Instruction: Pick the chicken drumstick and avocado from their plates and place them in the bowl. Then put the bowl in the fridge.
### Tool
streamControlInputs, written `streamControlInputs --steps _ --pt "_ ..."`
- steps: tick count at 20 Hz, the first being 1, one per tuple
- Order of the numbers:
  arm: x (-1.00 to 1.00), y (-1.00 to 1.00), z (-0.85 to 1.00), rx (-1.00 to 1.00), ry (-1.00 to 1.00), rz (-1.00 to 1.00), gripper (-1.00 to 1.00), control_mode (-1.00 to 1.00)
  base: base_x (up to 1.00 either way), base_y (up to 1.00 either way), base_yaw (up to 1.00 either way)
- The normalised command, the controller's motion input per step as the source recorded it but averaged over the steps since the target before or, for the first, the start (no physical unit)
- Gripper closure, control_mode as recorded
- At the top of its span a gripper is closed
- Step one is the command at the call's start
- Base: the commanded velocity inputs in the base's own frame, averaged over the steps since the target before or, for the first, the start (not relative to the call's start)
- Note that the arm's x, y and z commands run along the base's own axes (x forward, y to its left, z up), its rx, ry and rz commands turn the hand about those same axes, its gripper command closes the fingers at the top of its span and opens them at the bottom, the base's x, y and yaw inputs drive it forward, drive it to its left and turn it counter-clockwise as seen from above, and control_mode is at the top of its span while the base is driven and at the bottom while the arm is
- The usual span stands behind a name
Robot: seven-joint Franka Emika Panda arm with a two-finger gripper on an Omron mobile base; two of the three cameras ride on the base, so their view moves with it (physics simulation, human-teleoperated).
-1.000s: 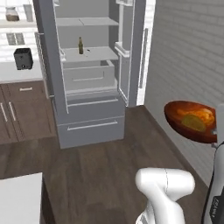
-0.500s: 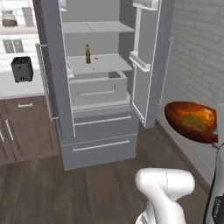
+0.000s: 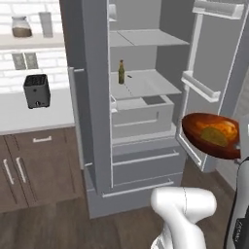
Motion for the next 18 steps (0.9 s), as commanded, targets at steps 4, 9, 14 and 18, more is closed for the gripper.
streamControlInputs --steps 4,9,14,18 --pt "0.00 0.00 0.00 0.00 0.00 0.00 1.00 1.00 0.74 -0.12 0.00" --pt "0.00 0.00 0.00 0.00 0.00 0.00 1.00 1.00 0.73 -0.06 0.05" --pt "0.00 0.00 0.00 0.00 0.00 0.00 1.00 1.00 0.34 -0.07 0.25" --pt "0.00 0.00 0.00 0.00 0.00 0.00 1.00 1.00 0.42 -0.36 0.21"
